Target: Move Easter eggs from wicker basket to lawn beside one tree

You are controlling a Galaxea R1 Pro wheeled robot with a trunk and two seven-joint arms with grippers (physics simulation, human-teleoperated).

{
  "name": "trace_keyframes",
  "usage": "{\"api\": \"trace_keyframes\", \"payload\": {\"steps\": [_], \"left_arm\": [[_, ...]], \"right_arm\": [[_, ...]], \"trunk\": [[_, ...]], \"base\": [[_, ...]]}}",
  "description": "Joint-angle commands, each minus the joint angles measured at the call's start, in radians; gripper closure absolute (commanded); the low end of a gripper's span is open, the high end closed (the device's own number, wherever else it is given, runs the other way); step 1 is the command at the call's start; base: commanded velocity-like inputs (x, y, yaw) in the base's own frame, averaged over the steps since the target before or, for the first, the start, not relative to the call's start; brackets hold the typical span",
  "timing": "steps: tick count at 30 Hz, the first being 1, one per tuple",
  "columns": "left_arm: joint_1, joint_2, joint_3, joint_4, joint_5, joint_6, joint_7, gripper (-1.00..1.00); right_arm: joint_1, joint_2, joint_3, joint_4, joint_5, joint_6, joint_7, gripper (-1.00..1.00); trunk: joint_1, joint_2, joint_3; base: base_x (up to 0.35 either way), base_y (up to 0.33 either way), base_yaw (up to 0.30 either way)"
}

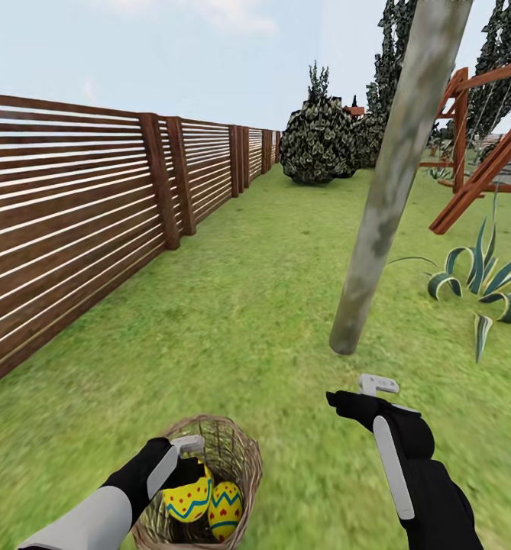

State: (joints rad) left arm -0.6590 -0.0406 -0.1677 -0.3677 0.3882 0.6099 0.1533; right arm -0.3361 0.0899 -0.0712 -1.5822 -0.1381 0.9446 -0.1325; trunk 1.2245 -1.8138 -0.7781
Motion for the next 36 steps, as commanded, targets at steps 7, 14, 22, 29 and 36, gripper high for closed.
{"api": "trace_keyframes", "payload": {"steps": [7,14,22,29,36], "left_arm": [[-0.001,0.001,-0.008,-0.004,0.011,0.004,0.008,1.0],[0.0,0.001,-0.006,-0.093,0.012,0.023,0.008,1.0],[0.001,0.001,-0.002,-0.141,0.012,0.059,0.009,1.0],[0.001,0.001,0.0,-0.141,0.012,0.065,0.009,1.0],[0.001,0.001,0.0,-0.14,0.012,0.065,0.009,1.0]], "right_arm": [[0.0,0.001,-0.001,-0.001,-0.011,0.003,-0.009,-1.0],[0.0,0.001,-0.001,-0.001,-0.011,0.003,-0.009,-1.0],[0.0,0.001,-0.001,-0.001,-0.011,0.003,-0.009,-1.0],[0.0,0.001,-0.001,-0.001,-0.011,0.003,-0.009,-1.0],[0.0,0.001,-0.001,-0.001,-0.011,0.003,-0.009,-1.0]], "trunk": [[-0.027,0.049,0.021],[-0.054,0.098,0.043],[-0.085,0.154,0.068],[-0.111,0.203,0.09],[-0.138,0.252,0.112]], "base": [[0.0,0.0,0.0],[0.0,0.0,0.0],[0.0,0.0,0.0],[0.0,0.0,0.0],[-0.05,0.0,0.0]]}}
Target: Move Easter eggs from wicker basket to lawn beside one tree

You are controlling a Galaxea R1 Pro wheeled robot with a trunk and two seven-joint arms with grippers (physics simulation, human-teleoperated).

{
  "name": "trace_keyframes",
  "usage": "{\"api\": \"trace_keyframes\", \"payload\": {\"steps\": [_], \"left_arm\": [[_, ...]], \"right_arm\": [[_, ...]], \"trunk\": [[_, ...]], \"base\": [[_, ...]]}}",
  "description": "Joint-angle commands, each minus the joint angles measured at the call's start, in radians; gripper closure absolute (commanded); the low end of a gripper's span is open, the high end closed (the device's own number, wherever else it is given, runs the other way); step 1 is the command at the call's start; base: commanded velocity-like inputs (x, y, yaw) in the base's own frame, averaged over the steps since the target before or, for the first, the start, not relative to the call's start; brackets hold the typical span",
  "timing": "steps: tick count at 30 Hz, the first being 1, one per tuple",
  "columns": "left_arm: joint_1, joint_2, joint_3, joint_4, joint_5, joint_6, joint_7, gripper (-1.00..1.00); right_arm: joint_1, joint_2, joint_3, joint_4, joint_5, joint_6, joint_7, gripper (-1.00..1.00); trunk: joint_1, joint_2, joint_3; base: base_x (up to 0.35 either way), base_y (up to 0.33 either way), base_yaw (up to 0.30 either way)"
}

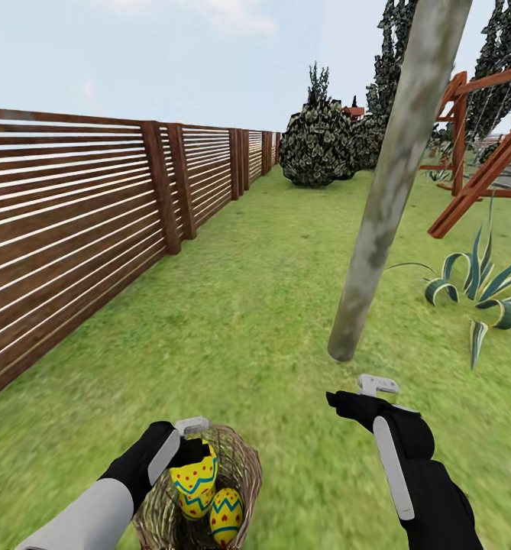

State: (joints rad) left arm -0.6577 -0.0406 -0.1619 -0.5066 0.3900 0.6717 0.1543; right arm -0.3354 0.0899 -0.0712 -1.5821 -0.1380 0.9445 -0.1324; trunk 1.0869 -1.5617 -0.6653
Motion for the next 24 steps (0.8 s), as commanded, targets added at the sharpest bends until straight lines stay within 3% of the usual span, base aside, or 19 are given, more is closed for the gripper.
{"api": "trace_keyframes", "payload": {"steps": [1,11,24], "left_arm": [[0.0,0.001,-0.006,-0.001,0.01,0.003,0.009,1.0],[0.0,0.001,-0.007,-0.001,0.01,0.002,0.01,1.0],[0.0,0.001,-0.011,-0.002,0.01,0.002,0.01,1.0]], "right_arm": [[-0.001,0.001,-0.001,-0.001,-0.011,0.003,-0.009,-1.0],[-0.001,0.001,-0.001,-0.001,-0.011,0.003,-0.009,-1.0],[-0.001,0.001,-0.001,-0.001,-0.011,0.003,-0.009,-1.0]], "trunk": [[-0.004,0.007,0.002],[-0.043,0.077,0.034],[-0.093,0.168,0.089]], "base": [[-0.253,0.0,0.0],[-0.319,0.0,-0.008],[-0.035,0.0,-0.194]]}}
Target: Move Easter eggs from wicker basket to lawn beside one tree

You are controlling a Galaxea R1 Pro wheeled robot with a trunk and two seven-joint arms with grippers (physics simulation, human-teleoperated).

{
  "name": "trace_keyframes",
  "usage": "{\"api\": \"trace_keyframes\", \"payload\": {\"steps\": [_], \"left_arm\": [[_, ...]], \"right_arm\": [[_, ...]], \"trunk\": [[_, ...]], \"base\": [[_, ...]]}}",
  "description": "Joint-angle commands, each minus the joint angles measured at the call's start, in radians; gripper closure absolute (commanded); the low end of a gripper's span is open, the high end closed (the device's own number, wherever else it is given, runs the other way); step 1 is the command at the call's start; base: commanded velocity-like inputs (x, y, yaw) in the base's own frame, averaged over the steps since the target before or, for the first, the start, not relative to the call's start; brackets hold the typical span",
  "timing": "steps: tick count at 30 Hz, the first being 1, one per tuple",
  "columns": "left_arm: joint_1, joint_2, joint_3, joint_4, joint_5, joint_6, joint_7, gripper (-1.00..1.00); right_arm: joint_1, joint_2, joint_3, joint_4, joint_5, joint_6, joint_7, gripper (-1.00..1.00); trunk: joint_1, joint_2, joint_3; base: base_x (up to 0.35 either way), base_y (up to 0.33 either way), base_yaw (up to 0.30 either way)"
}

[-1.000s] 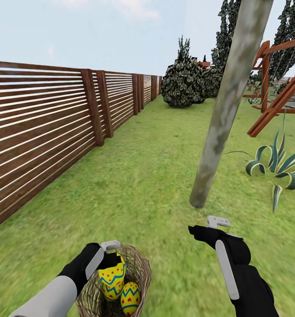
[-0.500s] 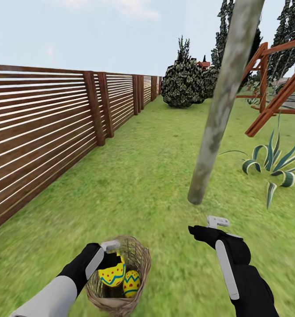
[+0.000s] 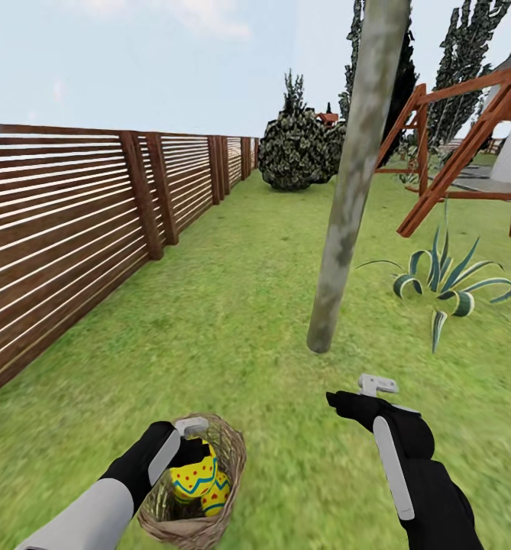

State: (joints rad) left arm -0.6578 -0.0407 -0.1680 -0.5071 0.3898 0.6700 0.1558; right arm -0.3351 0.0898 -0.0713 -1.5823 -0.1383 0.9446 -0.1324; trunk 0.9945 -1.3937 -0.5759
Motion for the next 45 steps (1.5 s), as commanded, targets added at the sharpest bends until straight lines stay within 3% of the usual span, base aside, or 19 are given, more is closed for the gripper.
{"api": "trace_keyframes", "payload": {"steps": [1,19,21,24,27,33,39,45], "left_arm": [[0.0,0.001,-0.005,-0.002,0.011,0.003,0.008,1.0],[0.0,0.001,0.001,-0.012,0.01,0.014,0.014,1.0],[0.0,0.001,0.001,-0.079,0.008,0.064,0.017,1.0],[0.006,0.001,0.002,-0.278,0.007,0.205,0.037,1.0],[0.015,0.0,0.002,-0.542,0.007,0.355,0.109,1.0],[0.023,0.0,0.002,-0.808,0.005,0.377,0.174,1.0],[0.023,-0.001,-0.004,-0.872,0.002,0.377,0.181,1.0],[0.023,0.0,-0.007,-0.884,0.004,0.377,0.181,1.0]], "right_arm": [[-0.001,0.001,-0.001,-0.001,-0.01,0.003,-0.009,-1.0],[0.001,0.001,0.001,-0.001,-0.01,0.003,-0.009,-1.0],[0.0,0.001,0.001,-0.001,-0.01,0.003,-0.009,-1.0],[-0.001,0.001,0.001,-0.001,-0.01,0.003,-0.009,-1.0],[-0.001,0.001,0.001,-0.001,-0.01,0.003,-0.009,-1.0],[-0.001,0.001,0.001,-0.001,-0.01,0.002,-0.009,-1.0],[-0.001,0.001,0.0,-0.001,-0.01,0.002,-0.009,-1.0],[-0.001,0.001,-0.001,-0.001,-0.009,0.002,-0.01,-1.0]], "trunk": [[-0.004,0.007,0.003],[-0.073,0.133,0.062],[-0.081,0.147,0.068],[-0.092,0.168,0.078],[-0.104,0.189,0.087],[-0.127,0.231,0.106],[-0.15,0.273,0.125],[-0.15,0.273,0.127]], "base": [[-0.001,0.0,-0.201],[0.0,0.0,-0.025],[0.0,0.0,0.0],[0.0,0.0,0.0],[0.0,0.0,0.0],[0.0,0.0,0.0],[0.0,0.0,-0.075],[0.0,0.0,-0.257]]}}
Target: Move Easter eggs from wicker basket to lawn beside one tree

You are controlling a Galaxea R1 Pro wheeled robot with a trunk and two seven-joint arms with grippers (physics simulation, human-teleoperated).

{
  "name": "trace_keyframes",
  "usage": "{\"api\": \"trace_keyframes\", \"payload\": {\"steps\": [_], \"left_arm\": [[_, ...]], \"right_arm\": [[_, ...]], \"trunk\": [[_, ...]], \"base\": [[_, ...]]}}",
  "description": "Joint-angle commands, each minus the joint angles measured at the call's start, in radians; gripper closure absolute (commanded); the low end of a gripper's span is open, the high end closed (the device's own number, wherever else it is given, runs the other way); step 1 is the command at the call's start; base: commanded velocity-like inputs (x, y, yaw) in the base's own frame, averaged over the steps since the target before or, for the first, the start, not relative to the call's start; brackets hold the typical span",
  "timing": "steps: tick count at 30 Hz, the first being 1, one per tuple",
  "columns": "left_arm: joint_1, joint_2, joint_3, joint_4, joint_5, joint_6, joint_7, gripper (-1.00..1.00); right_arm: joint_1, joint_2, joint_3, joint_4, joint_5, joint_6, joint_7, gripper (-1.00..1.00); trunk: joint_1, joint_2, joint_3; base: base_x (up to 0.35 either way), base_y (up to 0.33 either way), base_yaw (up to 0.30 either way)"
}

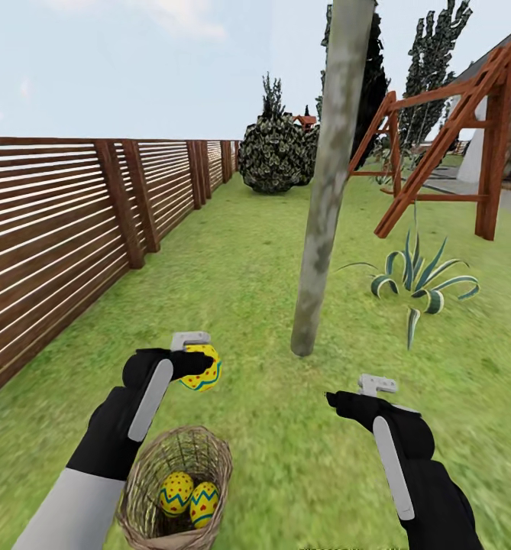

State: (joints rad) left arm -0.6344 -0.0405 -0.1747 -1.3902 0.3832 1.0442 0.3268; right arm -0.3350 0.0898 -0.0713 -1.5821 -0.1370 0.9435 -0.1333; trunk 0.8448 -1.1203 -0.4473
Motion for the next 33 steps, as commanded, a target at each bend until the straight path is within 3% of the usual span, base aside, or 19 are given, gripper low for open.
{"api": "trace_keyframes", "payload": {"steps": [1,5,12,21,33], "left_arm": [[-0.001,0.0,-0.001,-0.002,0.01,0.003,0.01,1.0],[-0.001,-0.003,-0.003,-0.001,0.009,0.003,0.017,1.0],[-0.001,-0.007,-0.002,0.008,0.009,0.003,0.083,1.0],[-0.001,-0.009,-0.002,0.011,0.006,0.003,0.09,1.0],[-0.001,-0.009,-0.003,0.016,0.005,0.003,0.088,1.0]], "right_arm": [[-0.001,0.001,-0.001,-0.001,-0.011,0.004,-0.009,-1.0],[-0.001,0.001,-0.001,-0.001,-0.01,0.004,-0.009,-1.0],[-0.002,0.001,0.001,-0.001,-0.012,0.003,-0.009,-1.0],[-0.002,0.001,0.001,-0.001,-0.012,0.002,-0.009,-1.0],[0.0,-0.002,-0.001,0.0,-0.01,0.002,-0.009,-1.0]], "trunk": [[0.0,-0.001,-0.001],[0.0,-0.001,0.001],[0.0,-0.001,0.003],[0.0,-0.001,0.003],[0.0,-0.001,0.009]], "base": [[0.0,-0.029,-0.274],[0.0,-0.187,-0.277],[0.0,-0.275,-0.113],[0.025,-0.309,-0.024],[0.204,-0.265,-0.114]]}}
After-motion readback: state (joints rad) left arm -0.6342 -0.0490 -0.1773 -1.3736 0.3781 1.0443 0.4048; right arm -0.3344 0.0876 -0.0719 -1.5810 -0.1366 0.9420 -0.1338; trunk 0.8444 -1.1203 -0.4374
